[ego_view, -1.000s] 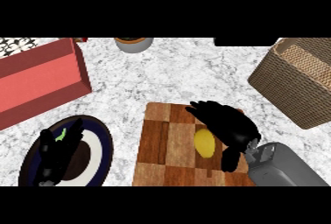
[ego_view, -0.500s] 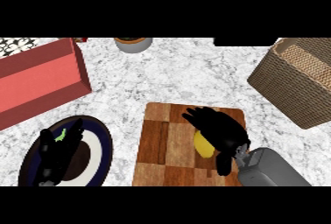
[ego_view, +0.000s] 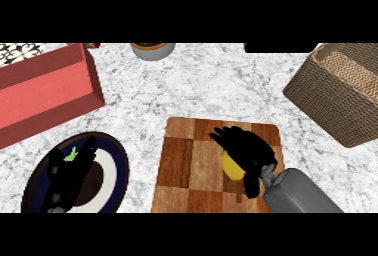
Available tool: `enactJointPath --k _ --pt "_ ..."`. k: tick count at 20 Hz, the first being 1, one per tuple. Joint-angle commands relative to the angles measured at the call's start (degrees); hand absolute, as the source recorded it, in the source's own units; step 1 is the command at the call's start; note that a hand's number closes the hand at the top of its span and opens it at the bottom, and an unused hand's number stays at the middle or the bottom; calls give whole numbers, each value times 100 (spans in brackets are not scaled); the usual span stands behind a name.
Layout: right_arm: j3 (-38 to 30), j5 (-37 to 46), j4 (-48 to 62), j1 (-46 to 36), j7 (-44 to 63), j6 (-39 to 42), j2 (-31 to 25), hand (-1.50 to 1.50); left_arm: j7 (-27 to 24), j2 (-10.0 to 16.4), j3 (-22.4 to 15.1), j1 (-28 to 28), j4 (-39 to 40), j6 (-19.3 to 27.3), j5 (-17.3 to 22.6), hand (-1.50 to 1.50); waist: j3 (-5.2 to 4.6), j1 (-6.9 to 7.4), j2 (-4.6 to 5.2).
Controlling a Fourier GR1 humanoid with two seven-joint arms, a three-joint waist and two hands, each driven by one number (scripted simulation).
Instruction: Pick the lemon from the cutting board and place it in the basket
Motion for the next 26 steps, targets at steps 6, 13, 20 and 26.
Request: enactJointPath --k 6,13,20,26 --pt "-193 393 345 -3 -462 -138 169 -150 25 -283 15 193 205 -43 -168 0 -62 4 36" --pt "22 918 561 62 -954 -556 156 150 -357 -172 305 205 559 -394 -136 0 -64 2 40" --pt "-197 1287 961 -386 -1389 -654 122 150 280 -127 412 -36 308 -419 -143 0 -62 13 41" --pt "-21 1281 -640 1304 -2421 -1334 -1432 150 130 -285 457 307 182 -268 -174 0 -65 -215 -6"
